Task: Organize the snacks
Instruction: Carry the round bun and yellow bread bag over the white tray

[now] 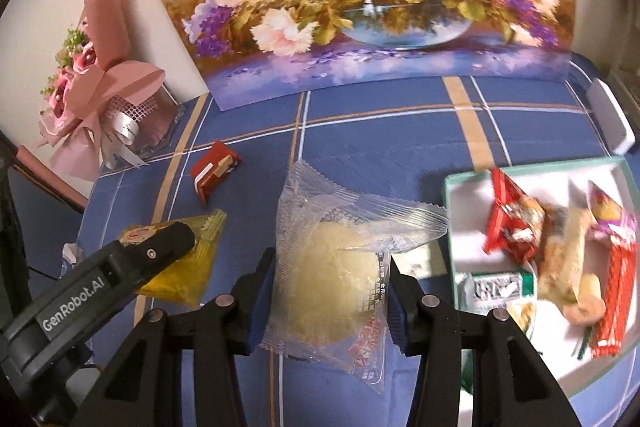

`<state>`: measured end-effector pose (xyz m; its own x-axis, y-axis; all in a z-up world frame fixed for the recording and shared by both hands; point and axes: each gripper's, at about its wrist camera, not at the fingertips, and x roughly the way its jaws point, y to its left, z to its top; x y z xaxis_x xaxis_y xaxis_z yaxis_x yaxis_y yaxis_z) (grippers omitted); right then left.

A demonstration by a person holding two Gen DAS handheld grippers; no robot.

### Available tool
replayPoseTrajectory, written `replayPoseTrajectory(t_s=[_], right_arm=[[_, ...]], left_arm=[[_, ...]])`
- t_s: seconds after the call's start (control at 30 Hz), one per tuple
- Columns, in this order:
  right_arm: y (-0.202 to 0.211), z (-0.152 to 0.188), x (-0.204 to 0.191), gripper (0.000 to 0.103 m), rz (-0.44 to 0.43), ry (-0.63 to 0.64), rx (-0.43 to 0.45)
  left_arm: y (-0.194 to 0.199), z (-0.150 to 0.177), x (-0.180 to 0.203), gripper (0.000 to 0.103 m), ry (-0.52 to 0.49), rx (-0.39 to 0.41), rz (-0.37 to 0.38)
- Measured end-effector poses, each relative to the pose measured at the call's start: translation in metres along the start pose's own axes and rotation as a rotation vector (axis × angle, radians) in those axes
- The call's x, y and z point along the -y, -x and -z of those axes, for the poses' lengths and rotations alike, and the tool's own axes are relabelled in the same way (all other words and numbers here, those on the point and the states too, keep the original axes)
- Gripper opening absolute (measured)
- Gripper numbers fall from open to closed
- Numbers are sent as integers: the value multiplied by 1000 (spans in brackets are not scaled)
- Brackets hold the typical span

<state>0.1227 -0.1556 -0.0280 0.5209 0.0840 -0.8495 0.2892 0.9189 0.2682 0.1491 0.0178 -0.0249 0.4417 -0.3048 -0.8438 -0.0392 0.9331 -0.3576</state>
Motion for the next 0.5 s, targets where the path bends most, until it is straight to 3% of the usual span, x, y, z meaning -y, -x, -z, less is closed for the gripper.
replayPoseTrajectory(t_s=[0.5], right_arm=[[47, 17, 28, 51, 11, -62, 41]], left_arm=[[29, 29, 47, 76, -120, 47, 30]])
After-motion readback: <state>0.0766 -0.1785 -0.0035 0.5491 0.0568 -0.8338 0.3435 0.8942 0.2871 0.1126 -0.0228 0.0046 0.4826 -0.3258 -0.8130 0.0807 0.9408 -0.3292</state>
